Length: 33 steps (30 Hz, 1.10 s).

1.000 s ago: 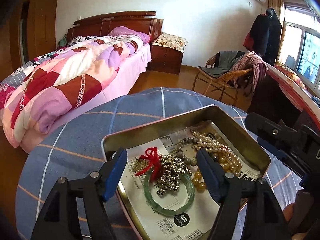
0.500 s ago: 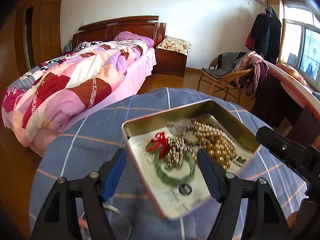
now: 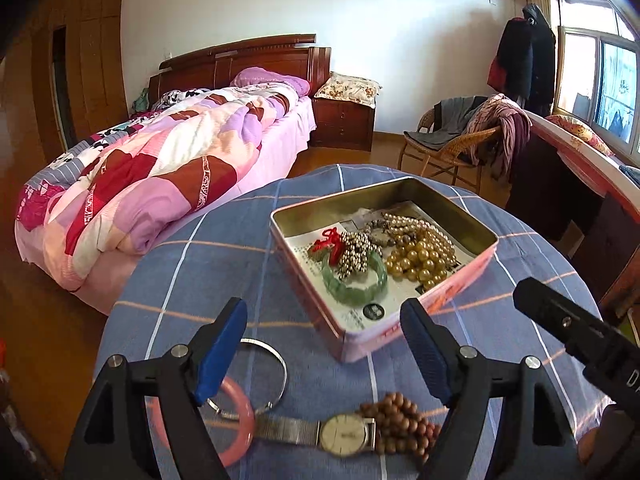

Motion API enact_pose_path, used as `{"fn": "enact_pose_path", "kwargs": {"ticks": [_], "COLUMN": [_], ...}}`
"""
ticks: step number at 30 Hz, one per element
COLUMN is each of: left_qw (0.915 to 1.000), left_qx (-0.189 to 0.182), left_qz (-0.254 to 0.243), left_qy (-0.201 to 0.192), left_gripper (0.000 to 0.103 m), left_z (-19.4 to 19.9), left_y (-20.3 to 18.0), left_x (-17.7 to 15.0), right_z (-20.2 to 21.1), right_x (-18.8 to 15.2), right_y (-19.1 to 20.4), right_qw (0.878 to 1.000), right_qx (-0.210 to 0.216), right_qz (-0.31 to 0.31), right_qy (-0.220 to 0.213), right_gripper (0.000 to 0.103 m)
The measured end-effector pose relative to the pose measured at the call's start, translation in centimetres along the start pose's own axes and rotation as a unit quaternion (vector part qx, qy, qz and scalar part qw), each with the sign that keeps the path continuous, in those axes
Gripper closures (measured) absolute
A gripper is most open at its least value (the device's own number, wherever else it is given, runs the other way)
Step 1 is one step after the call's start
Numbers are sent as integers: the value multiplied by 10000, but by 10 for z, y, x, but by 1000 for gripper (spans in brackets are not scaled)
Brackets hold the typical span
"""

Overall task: Organize jewelry
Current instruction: 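Grasp the brown wooden bead bracelet with the right tool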

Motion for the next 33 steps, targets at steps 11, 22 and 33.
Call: {"fn": "enact_pose_path", "kwargs": {"ticks": [11,22,33], "left_qw": [9997,9989,9984], "left_qx": [12,76,-187], "left_qz": [-242,-250,-352], "left_qy": [78,392,406], "left_gripper": [24,24,24], "left_z": [21,28,29], "left_y": [19,65,61], "left_x": [-38,-85,-87], "right_z": [19,8,-29], "right_x": [-25,-55,-83], "right_y": [4,12,42], "right_qw": [9994,9961,9789], "right_qx": [-102,-105,-35], "right_qz": [254,555,1262], "right_qy": [191,675,1606], "right_gripper": [25,25,25]}}
Point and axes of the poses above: each gripper's, at about its wrist camera, not at the fingertips, and z roughly against the way its jaws point, y to its left, x to its top, the point moved 5 cm from there along -z, roughly the way its jaws point, and after that the axes turned 4 degrees about x, right-handed, at the moved point
